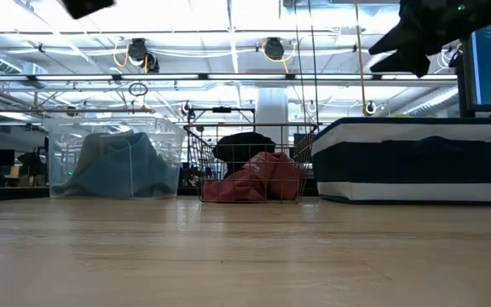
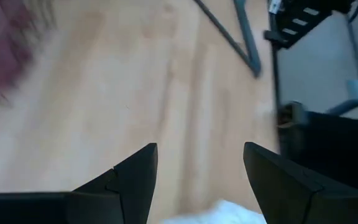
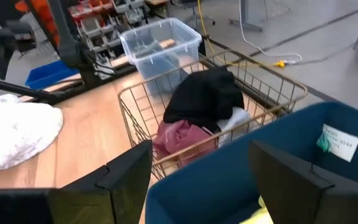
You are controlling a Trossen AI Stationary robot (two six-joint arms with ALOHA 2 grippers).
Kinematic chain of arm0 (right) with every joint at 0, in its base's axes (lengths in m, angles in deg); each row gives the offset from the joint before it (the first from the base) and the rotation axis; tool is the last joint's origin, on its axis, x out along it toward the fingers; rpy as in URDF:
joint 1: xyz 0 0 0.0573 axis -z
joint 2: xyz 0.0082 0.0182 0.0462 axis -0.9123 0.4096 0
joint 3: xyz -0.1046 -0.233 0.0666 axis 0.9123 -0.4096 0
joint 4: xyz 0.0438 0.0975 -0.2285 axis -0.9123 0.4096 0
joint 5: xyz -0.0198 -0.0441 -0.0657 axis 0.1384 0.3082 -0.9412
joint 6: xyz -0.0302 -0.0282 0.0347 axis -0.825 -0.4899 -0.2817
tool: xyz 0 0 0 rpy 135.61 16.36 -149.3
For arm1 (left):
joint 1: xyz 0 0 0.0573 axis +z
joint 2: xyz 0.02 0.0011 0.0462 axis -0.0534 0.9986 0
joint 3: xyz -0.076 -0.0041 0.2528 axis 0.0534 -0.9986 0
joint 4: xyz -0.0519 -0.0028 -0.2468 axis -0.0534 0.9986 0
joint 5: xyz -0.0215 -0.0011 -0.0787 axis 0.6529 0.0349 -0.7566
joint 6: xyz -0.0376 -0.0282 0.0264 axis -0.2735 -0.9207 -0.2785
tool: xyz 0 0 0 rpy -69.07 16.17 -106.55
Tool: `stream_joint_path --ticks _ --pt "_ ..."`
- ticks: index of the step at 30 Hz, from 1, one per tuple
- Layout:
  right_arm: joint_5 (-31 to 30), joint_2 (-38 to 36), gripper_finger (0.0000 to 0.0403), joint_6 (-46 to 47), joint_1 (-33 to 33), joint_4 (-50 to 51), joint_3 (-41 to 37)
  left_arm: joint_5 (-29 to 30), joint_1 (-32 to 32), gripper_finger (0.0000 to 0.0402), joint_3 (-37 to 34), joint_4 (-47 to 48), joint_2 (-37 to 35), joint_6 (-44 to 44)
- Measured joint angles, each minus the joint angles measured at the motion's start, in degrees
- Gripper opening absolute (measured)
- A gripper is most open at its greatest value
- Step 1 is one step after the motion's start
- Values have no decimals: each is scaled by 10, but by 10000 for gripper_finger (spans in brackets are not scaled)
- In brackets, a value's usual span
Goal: Pick & Place Cloths
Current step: Put the white dress into the laundry bin
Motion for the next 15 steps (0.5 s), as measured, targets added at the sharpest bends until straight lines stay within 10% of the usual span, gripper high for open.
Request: stream_joint_path --ticks 15 --pt "0 -4 254 -2 -6 0 0 -127 -97 241 0 72 71 -460"
